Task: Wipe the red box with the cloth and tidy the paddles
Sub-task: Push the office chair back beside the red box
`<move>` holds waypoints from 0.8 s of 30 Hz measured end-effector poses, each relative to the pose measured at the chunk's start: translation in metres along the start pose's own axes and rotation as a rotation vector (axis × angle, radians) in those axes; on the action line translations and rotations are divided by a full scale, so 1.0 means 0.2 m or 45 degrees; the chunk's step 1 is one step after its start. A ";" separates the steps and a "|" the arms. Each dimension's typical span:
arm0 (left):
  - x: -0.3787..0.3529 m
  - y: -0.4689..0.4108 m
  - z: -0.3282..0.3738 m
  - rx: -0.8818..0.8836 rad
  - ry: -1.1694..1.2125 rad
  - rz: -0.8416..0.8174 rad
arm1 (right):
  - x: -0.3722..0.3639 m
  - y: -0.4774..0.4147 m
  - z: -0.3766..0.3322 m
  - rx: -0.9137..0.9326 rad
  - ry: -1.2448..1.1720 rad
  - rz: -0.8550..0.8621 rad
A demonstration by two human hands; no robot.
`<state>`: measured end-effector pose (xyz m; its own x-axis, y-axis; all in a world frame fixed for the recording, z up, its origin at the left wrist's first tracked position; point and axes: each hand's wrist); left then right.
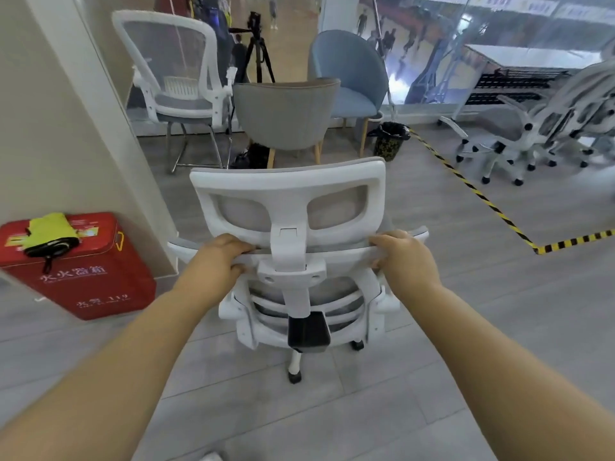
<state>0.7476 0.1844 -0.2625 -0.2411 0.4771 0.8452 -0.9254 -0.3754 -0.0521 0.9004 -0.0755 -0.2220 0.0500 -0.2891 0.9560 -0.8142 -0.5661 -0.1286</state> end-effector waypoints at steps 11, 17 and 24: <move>0.29 -0.45 -0.42 0.086 -0.090 -0.021 | -0.15 -0.63 -0.38 -0.059 -0.213 -0.052; 0.44 -0.75 -0.69 0.093 -0.137 0.015 | -0.27 -1.01 -0.59 -0.067 -0.256 -0.057; 0.57 -1.07 -0.96 0.127 -0.264 0.066 | -0.37 -1.44 -0.82 -0.030 -0.181 -0.102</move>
<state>0.8627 0.4707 -0.2573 -0.2129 0.2857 0.9344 -0.8774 -0.4767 -0.0541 1.0370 0.2353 -0.2135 0.1949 -0.3511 0.9158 -0.8178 -0.5737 -0.0459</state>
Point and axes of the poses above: each hand's wrist, its own y-axis away from the middle knuckle, its own x-axis out of the back of the hand, z = x × y
